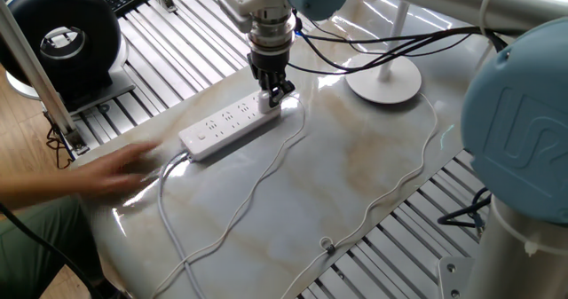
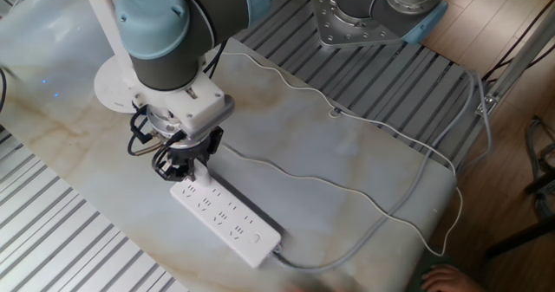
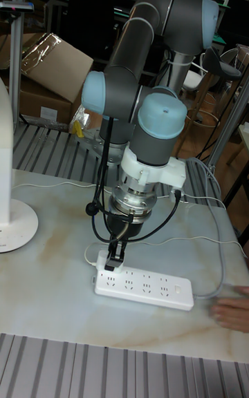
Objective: Plug in the power cord of the desk lamp, turn on the socket, and light up the desk lamp
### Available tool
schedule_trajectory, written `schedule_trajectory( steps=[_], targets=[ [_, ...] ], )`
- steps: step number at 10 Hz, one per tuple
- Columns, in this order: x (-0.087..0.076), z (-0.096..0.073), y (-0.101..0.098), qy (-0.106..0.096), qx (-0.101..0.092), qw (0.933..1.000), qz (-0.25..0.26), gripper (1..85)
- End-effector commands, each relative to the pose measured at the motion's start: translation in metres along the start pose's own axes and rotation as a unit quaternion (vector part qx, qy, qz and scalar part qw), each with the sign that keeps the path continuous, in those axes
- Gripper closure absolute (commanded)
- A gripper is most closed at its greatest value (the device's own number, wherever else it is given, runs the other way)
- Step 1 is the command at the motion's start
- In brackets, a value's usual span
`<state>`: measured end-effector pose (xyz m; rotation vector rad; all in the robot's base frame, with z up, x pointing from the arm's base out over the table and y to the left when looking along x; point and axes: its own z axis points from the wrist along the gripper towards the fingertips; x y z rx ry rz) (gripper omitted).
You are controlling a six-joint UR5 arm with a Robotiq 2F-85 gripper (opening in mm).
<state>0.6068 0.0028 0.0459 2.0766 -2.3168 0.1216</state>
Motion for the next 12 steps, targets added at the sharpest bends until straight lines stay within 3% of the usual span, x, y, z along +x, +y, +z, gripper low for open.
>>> schedule_trajectory(
  steps=[1,3,7,9,11,12],
  targets=[
    [0.024,-0.009,0.001,0.053,-0.005,0.9986,0.000,44.0],
    [0.019,-0.014,0.006,0.040,-0.013,0.9991,0.006,34.7],
    [0.021,-0.025,0.006,0.032,-0.023,0.9991,0.015,32.3],
    [0.021,-0.037,0.016,0.032,-0.036,0.9972,0.057,33.0],
    [0.017,-0.047,0.032,0.030,-0.055,0.9876,0.144,38.0],
    [0.010,-0.050,0.040,0.024,-0.066,0.9761,0.206,42.3]
  ],
)
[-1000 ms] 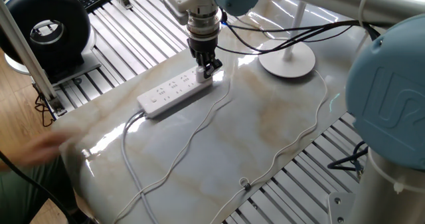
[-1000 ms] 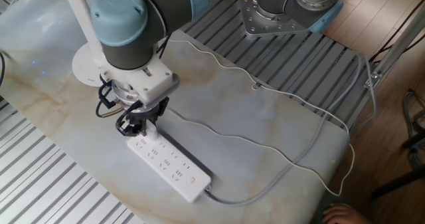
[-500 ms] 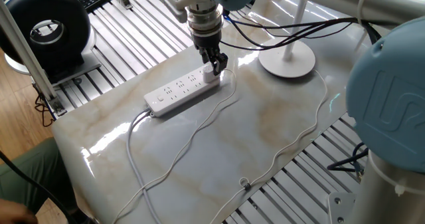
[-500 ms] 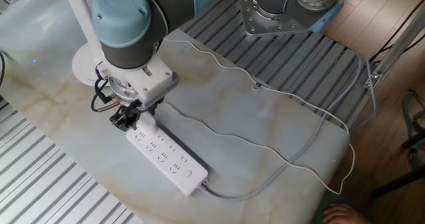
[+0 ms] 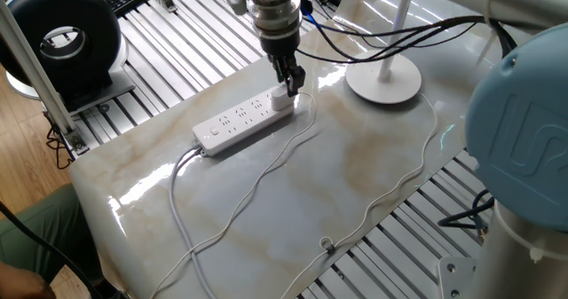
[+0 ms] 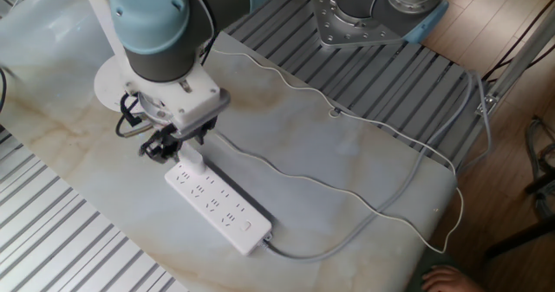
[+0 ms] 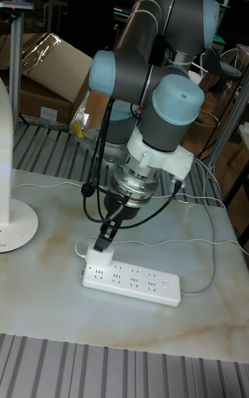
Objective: Plug in the power cord of the desk lamp, turn on the socket, and light up the desk lamp
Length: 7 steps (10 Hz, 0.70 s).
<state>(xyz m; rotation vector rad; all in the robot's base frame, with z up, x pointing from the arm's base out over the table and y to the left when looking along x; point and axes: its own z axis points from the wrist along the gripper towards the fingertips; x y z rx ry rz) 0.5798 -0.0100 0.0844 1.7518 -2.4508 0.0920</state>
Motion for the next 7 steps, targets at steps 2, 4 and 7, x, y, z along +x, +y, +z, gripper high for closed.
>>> schedule_trajectory(
  steps=[2,4,7],
  targets=[
    [-0.020,-0.023,0.030,-0.013,-0.038,0.9744,0.221,58.3],
    [-0.043,-0.033,0.039,-0.013,-0.049,0.9399,0.338,83.7],
    [-0.097,-0.031,0.047,-0.054,-0.096,0.8852,0.452,84.7]
  ],
)
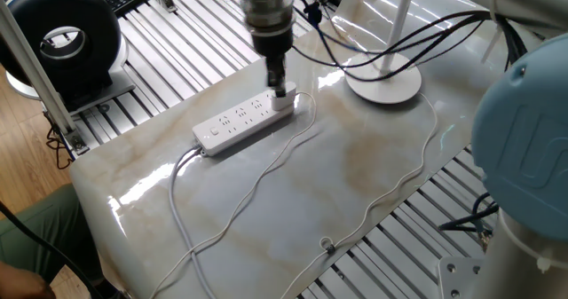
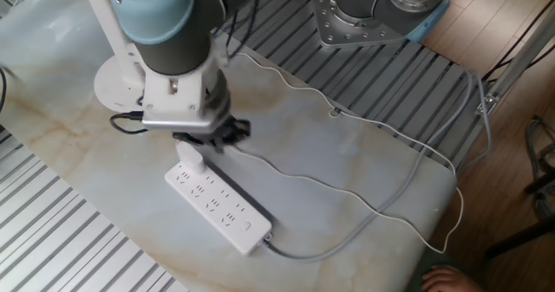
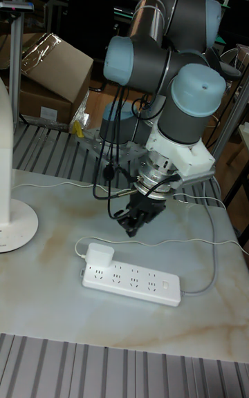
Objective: Plug in the power cord of the desk lamp, turn on the socket, and light up the desk lamp
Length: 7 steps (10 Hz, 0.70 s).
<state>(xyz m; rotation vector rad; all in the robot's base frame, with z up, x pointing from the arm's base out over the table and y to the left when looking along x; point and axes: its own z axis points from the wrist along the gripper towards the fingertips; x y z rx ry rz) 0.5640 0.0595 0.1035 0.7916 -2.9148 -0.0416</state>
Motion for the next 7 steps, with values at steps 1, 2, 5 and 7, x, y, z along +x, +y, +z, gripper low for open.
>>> schedule_trajectory(
  steps=[1,2,5,7],
  targets=[
    [-0.042,0.005,0.023,-0.041,-0.026,0.9901,0.132,84.7],
    [-0.060,0.009,0.024,-0.056,-0.028,0.9850,0.161,84.7],
    [-0.084,0.016,0.033,-0.072,-0.057,0.9700,0.225,84.7],
    [-0.099,0.024,0.037,-0.084,-0.062,0.9619,0.253,84.7]
  ],
)
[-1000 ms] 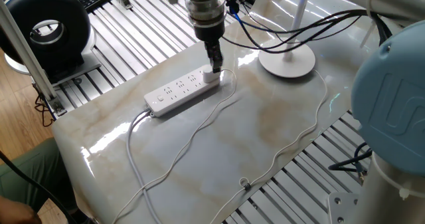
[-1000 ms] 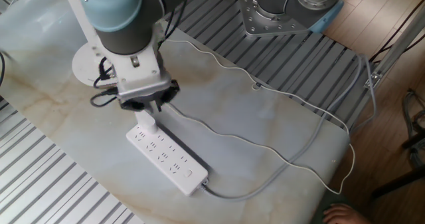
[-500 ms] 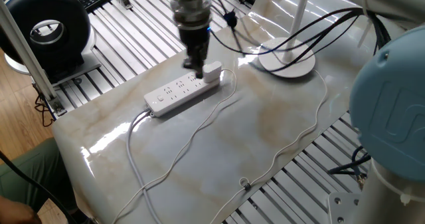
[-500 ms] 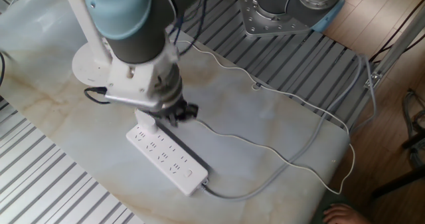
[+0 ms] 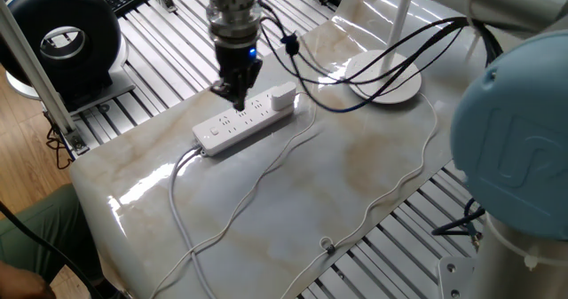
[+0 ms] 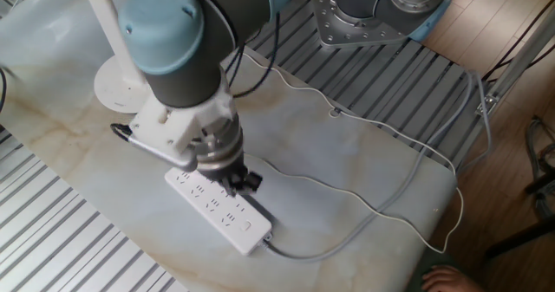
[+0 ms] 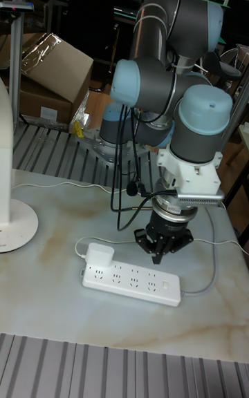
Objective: Plug in the power cord of the desk lamp, turn on the socket, and light up the desk lamp
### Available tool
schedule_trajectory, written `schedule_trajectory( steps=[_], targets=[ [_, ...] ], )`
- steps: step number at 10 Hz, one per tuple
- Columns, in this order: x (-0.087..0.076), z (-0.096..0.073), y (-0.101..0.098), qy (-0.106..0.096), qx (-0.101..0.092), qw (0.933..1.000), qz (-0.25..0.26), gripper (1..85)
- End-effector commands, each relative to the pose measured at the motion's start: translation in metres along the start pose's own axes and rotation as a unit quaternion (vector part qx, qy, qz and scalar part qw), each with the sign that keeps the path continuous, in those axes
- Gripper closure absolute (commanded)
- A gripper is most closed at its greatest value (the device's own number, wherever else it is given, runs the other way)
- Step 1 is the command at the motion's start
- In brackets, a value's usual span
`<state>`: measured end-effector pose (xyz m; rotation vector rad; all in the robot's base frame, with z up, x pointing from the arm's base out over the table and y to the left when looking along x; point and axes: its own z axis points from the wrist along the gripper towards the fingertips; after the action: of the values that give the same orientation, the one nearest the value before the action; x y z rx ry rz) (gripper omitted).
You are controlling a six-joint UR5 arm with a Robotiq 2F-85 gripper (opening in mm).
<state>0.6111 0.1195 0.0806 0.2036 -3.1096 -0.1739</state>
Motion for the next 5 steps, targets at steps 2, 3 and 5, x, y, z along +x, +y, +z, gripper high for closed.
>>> schedule_trajectory(
  steps=[2,3,5],
  targets=[
    [-0.025,0.022,0.020,-0.023,-0.018,0.9969,0.073,84.7],
    [-0.028,0.026,0.018,-0.024,-0.014,0.9967,0.076,84.7],
    [-0.032,0.032,0.020,-0.028,-0.015,0.9961,0.082,84.7]
  ],
)
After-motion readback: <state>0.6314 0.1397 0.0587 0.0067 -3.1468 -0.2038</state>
